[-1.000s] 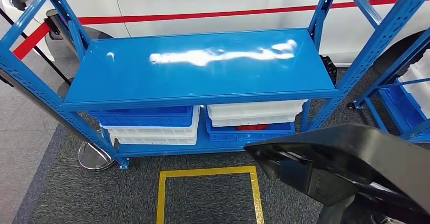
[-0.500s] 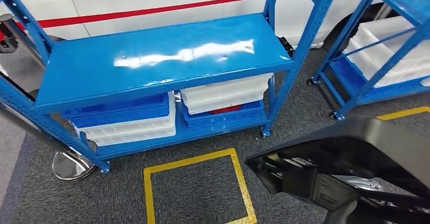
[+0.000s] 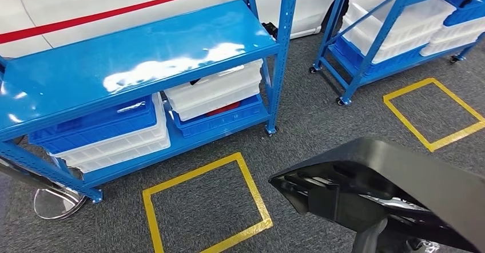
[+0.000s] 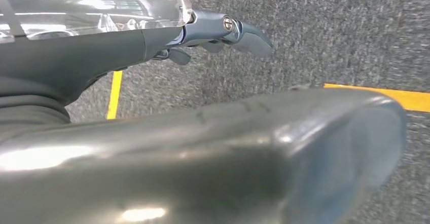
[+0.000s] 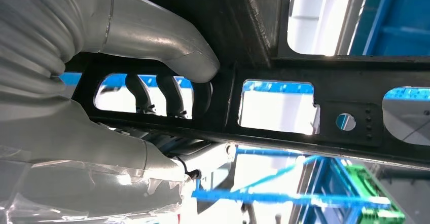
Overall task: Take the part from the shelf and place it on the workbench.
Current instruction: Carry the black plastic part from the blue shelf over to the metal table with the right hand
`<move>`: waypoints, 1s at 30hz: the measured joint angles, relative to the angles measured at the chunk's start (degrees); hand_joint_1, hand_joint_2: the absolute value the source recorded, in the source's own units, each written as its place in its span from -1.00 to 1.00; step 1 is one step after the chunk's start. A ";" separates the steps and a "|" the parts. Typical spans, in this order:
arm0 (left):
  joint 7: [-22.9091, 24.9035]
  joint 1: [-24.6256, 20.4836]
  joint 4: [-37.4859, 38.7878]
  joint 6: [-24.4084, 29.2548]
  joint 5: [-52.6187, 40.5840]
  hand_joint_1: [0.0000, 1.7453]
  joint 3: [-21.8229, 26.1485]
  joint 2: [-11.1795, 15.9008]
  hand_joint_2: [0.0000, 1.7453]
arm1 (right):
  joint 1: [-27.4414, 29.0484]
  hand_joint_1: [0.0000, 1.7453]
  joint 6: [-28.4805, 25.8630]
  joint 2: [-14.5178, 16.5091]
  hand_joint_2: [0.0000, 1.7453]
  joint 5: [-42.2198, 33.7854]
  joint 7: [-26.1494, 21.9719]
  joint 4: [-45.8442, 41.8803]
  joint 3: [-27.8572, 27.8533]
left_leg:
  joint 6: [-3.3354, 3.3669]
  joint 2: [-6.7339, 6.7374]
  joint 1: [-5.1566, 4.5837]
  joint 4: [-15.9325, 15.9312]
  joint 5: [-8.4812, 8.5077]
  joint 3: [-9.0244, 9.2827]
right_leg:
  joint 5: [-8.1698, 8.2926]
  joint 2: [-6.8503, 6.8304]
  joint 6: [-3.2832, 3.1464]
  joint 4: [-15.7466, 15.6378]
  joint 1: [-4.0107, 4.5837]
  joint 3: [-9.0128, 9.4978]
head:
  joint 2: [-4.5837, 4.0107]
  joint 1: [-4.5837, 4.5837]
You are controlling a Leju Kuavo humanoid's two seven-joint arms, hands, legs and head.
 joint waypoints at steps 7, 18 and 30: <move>-2.55 -0.44 -0.04 -1.92 0.01 -1.00 0.37 0.44 -1.00 | 1.06 1.00 -2.32 0.52 1.00 2.50 -0.06 -1.33 -0.37 | 2.55 -4.21 -1.05 -17.92 3.46 11.06 | 4.04 4.11 1.96 -0.82 -0.29 -2.34 | 0.00 -0.02; -4.55 -0.35 -0.02 -3.71 0.09 -1.00 0.39 0.47 -1.00 | 2.55 1.00 -4.27 0.28 1.00 5.65 -0.16 -2.95 -0.63 | 2.21 5.77 -0.76 -17.04 7.16 5.59 | -3.22 -5.47 4.18 4.01 -1.21 3.71 | 0.00 0.33; -4.11 -1.15 -0.02 -2.26 0.74 -1.00 1.04 0.43 -1.00 | 3.65 1.00 -3.31 0.10 1.00 8.37 2.11 -4.30 -1.19 | -0.52 0.20 0.09 -0.96 -0.58 0.03 | -2.45 -0.48 -0.21 -1.43 -0.58 4.18 | -0.01 0.40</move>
